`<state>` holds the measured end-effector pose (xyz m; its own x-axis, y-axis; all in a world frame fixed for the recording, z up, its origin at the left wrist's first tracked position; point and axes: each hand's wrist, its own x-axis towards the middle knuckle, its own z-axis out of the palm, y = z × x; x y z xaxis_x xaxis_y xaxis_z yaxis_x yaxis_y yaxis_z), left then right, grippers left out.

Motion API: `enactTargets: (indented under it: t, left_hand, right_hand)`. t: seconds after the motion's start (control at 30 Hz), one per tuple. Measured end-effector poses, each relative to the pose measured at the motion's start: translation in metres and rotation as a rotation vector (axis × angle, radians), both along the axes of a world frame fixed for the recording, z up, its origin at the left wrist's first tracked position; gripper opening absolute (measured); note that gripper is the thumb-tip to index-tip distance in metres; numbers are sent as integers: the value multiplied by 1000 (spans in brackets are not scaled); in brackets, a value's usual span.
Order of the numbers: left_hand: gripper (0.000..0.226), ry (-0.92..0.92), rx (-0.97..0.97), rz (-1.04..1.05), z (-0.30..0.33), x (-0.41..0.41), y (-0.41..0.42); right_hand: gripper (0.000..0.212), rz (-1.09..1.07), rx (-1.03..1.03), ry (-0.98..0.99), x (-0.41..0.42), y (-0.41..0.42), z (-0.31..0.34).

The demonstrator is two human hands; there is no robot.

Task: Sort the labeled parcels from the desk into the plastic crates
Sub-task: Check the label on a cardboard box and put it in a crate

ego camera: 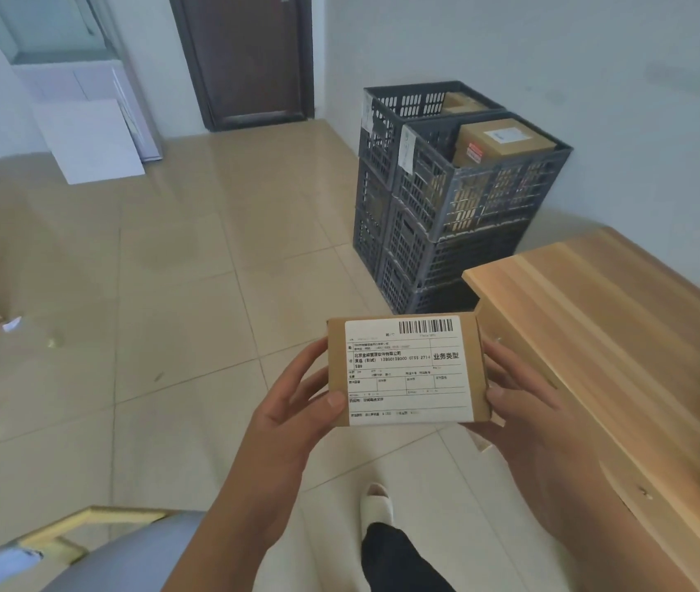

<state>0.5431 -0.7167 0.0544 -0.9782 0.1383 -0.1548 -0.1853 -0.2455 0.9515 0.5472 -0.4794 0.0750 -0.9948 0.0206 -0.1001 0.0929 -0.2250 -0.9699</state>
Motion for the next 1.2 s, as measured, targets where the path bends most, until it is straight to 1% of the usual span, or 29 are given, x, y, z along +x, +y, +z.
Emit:
enactTargets:
  t: [0.2,0.37,0.53,0.73,0.83,0.97,1.2]
  left_hand:
    - [59,-11,-24,49,-4,-76,-12]
    - [59,-30,-63,22,2,-174,-14]
    - [62,-15,-117,13,11,-272,-18]
    - [64,-20,-125,67,8,-365,-39]
    - [65,-41,-104,81,2,-418,-53]
    - [63,-42,-102,39,-7,-502,-75]
    - [64,-20,-54,-51,0,-663,-119]
  right_hand:
    - [53,25,-32,-18,-81,-17,-10]
    - [53,-8,-69,-22,-179,-21,-14]
    - [59,-13,-100,-65,-277,-23,-18]
    - [66,26,-62,-91,-382,-45,-23]
    - [66,27,-45,-101,-437,-59,-27]
    - [61,-21,-30,-102,-516,-82,-34]
    - [67,-119,-12,-113,-653,-125,-13]
